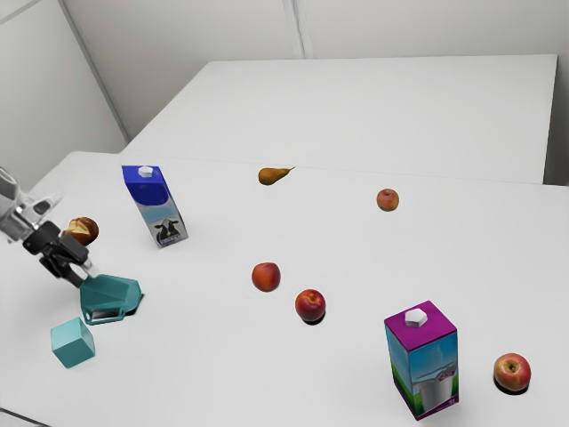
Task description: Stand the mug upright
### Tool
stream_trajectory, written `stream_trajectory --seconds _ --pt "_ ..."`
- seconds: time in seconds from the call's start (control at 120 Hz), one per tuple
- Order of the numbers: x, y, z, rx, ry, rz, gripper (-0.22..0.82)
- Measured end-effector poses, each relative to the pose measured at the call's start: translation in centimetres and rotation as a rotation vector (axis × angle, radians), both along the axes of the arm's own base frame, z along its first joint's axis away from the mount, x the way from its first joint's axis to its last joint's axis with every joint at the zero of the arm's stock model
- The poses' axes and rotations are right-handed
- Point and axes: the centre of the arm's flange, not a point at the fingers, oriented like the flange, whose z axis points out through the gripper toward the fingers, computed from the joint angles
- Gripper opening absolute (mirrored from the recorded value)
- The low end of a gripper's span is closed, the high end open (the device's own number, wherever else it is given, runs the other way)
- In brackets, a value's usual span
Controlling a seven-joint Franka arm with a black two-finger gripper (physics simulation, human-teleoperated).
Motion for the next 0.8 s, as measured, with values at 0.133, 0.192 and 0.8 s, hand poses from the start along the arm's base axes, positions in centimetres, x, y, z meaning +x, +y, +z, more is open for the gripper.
stream_trajectory --seconds 0.133,0.192,0.8 --pt "-0.5 0.8 -0.5 -0.043 -0.026 0.020 0.60" --pt "-0.4 0.8 -1.0 -0.066 -0.035 0.028 0.60" --pt "-1.3 1.7 -3.7 -0.252 -0.088 0.181 0.60"
